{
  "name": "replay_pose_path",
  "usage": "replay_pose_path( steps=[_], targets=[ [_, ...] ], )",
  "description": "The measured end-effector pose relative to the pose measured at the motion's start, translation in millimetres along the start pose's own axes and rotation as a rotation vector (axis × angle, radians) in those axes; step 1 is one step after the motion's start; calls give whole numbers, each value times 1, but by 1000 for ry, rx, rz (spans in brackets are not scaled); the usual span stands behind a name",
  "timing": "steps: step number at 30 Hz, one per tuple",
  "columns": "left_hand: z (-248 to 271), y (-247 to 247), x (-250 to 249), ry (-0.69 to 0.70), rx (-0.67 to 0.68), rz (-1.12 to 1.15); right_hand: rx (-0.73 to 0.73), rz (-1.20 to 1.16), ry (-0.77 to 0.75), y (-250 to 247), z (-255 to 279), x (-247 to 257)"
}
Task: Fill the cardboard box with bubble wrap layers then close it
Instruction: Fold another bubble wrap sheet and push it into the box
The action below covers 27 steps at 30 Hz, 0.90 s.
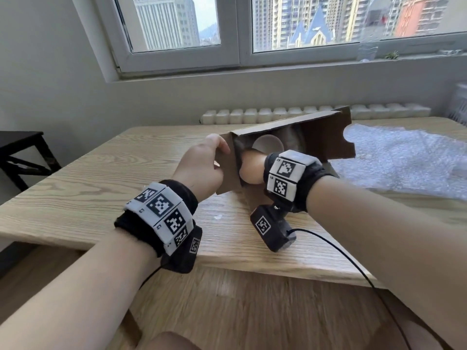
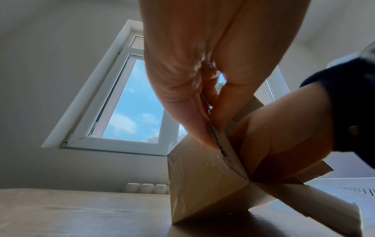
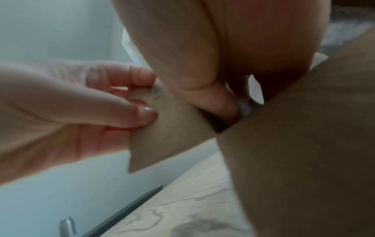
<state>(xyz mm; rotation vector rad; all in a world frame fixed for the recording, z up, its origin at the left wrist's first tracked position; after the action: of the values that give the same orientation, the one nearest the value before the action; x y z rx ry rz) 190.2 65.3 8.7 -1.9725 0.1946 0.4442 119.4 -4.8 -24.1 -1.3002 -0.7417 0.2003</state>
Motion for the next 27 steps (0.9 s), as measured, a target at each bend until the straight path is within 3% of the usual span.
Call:
replay_pose_path(
  steps=[4, 8, 10, 15, 18, 23, 27],
  targets=[
    [-3, -2, 4, -39, 13, 0, 26, 58, -1, -4, 2, 1],
    [-5, -3, 5, -48, 5, 20, -199, 117, -76, -24, 14, 12],
    [-6, -4, 5, -48, 6, 22, -241, 145, -134, -21, 16, 17],
    [-7, -6, 4, -46, 14, 22, -25, 160, -55, 2, 5, -1],
    [-10, -7, 7, -52, 20, 3, 52, 350, -60, 12, 0, -3],
    [-10, -7, 11, -65, 24, -9, 77, 498, -109, 13, 2, -3],
    [-16, -11, 18, -98, 5, -62, -9, 251, -146, 8, -2, -9]
  ],
)
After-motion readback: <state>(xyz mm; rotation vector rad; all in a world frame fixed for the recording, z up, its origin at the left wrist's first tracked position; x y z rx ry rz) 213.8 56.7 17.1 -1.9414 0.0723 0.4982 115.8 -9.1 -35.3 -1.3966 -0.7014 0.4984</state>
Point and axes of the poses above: each hand's wrist, its own z-axis away from the middle knuckle, its own y-axis out of the palm, x = y × z, the point moved 8 cm from there along -z, towards the middle knuckle, and after that the axes turned 7 degrees about -z, right-handed, at the moved point
